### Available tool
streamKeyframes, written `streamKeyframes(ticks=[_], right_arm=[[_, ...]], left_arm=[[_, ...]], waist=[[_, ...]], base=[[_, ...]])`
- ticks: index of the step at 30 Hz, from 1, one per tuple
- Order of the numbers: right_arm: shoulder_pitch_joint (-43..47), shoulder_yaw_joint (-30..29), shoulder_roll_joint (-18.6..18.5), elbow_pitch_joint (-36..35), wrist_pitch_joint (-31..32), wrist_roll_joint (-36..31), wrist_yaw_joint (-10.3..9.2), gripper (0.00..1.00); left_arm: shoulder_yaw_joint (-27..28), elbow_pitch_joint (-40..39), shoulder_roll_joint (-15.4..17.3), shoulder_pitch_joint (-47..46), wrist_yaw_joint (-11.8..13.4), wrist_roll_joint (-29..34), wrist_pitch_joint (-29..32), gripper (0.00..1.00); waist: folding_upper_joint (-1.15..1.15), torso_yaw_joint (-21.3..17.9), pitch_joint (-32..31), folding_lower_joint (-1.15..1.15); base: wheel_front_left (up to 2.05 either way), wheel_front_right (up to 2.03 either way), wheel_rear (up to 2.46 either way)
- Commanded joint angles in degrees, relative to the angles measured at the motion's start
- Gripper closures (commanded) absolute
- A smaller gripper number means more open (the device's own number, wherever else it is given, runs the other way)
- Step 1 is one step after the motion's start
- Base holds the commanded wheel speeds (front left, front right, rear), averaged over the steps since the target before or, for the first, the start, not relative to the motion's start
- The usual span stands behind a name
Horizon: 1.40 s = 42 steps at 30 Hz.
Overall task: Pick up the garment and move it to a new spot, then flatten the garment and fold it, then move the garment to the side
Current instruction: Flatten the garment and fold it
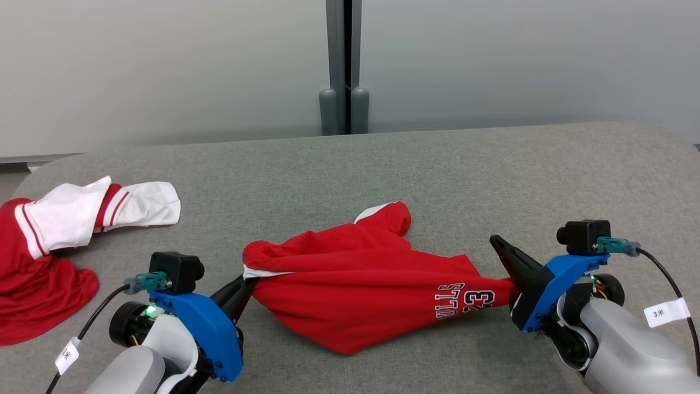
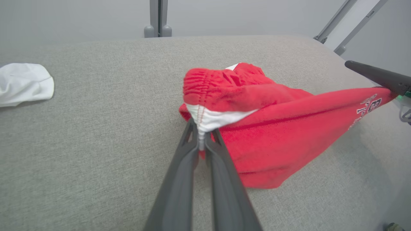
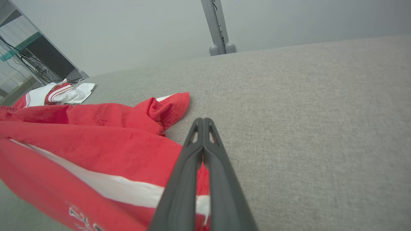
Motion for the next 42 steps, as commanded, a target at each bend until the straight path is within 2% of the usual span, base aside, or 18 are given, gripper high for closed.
streamKeyframes(ticks=[1, 3, 5, 6, 13, 21, 22, 23, 25, 27, 28, 29, 34, 42], right_arm=[[-0.81, 0.09, -0.19, 0.77, 1.05, 0.73, 0.01, 1.00], [-0.81, 1.14, 0.06, 2.45, 4.28, 1.08, 0.00, 1.00], [-0.89, 1.86, 0.30, 3.28, 5.91, 1.34, 0.01, 0.53], [-0.63, 2.12, 0.60, 3.72, 6.73, 1.87, 0.01, 0.00], [0.56, 4.27, 1.42, 5.83, 9.86, 3.44, 0.01, 0.00], [-0.15, 7.15, 1.95, 9.81, 12.31, 2.21, 0.01, 0.00], [-0.13, 7.53, 2.18, 9.93, 12.78, 2.21, 0.01, 0.17], [-0.04, 7.94, 2.32, 10.00, 13.25, 2.30, 0.01, 0.26], [-0.20, 9.06, 2.25, 10.35, 13.30, 1.59, 0.01, 0.51], [0.03, 9.33, 2.46, 10.02, 13.17, 1.55, 0.01, 0.59], [0.18, 9.53, 2.56, 9.70, 13.20, 1.52, 0.01, 0.71], [0.27, 9.63, 2.59, 9.48, 13.20, 1.51, 0.01, 0.98], [0.17, 9.76, 2.34, 9.07, 11.76, 1.30, 0.01, 1.00], [-1.86, 6.66, 2.25, 8.25, 2.62, 1.15, 0.01, 1.00]], left_arm=[[-0.06, -0.08, 0.63, -0.84, 0.51, 0.27, 0.80, 1.00], [0.03, -0.62, 0.31, 0.01, 0.60, -0.89, 1.51, 1.00], [-0.42, -0.94, 0.20, 1.44, 0.71, -1.33, 1.97, 1.00], [-0.67, -1.07, 0.00, 1.91, 0.84, -1.54, 2.11, 1.00], [-2.21, -1.17, -1.77, 4.26, 1.42, -1.95, 2.13, 1.00], [-3.55, 1.17, -3.35, 4.39, 1.31, -1.44, 1.06, 1.00], [-3.61, 1.52, -3.45, 4.23, 1.23, -1.48, 0.95, 1.00], [-3.69, 1.79, -3.55, 4.09, 1.19, -1.53, 0.84, 1.00], [-3.94, 2.83, -3.95, 3.92, 1.07, -1.64, 0.45, 1.00], [-3.97, 3.26, -3.98, 4.05, 1.03, -1.79, 0.25, 1.00], [-3.95, 3.43, -4.02, 4.17, 1.02, -1.89, 0.13, 1.00], [-3.94, 3.53, -4.07, 4.27, 1.03, -1.95, 0.02, 1.00], [-3.94, 3.89, -4.14, 4.50, 1.17, -2.10, -0.23, 1.00], [-3.27, 3.07, -3.44, 3.97, 1.48, -1.37, -2.10, 1.00]], waist=[[-0.01, -0.26, 0.32, 0.00], [-0.01, -0.60, 0.83, 0.00], [-0.01, -0.78, 1.42, 0.00], [-0.01, -0.79, 1.72, 0.00], [-0.01, 0.36, 3.06, 0.00], [-0.01, 2.03, 3.24, 0.00], [-0.01, 2.14, 3.20, 0.00], [-0.01, 2.24, 3.15, 0.00], [-0.01, 2.42, 2.87, 0.00], [-0.01, 2.35, 2.72, 0.00], [-0.01, 2.27, 2.64, 0.00], [-0.01, 2.18, 2.59, 0.00], [-0.01, 1.90, 2.41, 0.00], [-0.01, 1.80, 1.69, 0.00]], base=[[0.00, 0.00, 0.00], [0.00, 0.00, 0.00], [0.00, 0.00, 0.00], [0.00, 0.00, 0.00], [0.00, 0.00, 0.00], [0.00, 0.00, 0.00], [0.00, 0.00, 0.00], [0.00, 0.00, 0.00], [0.00, 0.00, 0.00], [0.00, 0.00, 0.00], [0.00, 0.00, 0.00], [0.00, 0.00, 0.00], [0.00, 0.00, 0.00], [0.00, 0.00, 0.00]])
